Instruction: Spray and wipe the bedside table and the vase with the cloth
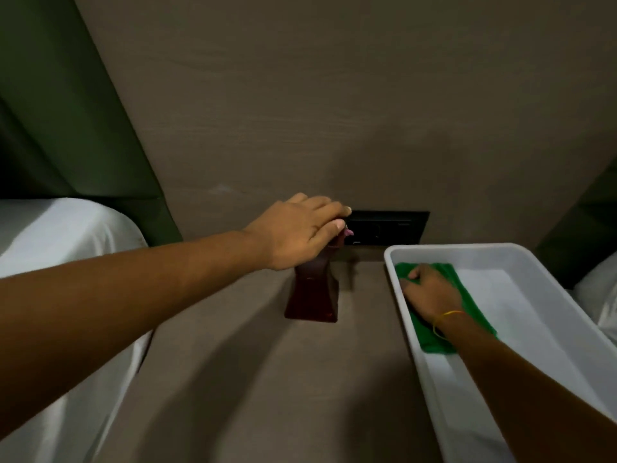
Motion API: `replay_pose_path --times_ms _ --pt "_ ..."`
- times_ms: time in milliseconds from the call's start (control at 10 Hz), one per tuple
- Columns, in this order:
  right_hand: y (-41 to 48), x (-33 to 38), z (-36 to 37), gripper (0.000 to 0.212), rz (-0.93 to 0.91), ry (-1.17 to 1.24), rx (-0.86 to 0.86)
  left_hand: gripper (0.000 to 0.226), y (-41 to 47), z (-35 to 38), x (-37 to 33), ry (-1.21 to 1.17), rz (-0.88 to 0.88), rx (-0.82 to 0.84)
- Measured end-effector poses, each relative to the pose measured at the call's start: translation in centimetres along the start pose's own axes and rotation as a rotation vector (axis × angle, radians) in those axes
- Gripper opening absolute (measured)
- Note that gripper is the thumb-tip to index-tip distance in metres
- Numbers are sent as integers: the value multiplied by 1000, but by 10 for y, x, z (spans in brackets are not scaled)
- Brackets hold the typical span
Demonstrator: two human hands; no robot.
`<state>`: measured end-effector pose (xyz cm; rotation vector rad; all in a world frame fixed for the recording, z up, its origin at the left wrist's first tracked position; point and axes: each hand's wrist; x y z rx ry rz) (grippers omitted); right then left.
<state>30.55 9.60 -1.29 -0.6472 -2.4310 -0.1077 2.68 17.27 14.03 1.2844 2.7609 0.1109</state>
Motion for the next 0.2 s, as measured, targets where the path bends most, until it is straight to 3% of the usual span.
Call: replay_pose_path --times_ms 200 --pt "6 23 -5 48 80 -170 61 70 -3 -8 -6 41 -56 84"
Point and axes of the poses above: each hand's wrist, its own y-axis towards the middle knuckle, its own z-axis out of the palm, x = y × z, and after that the axes turned 4 degrees about y, right-handed
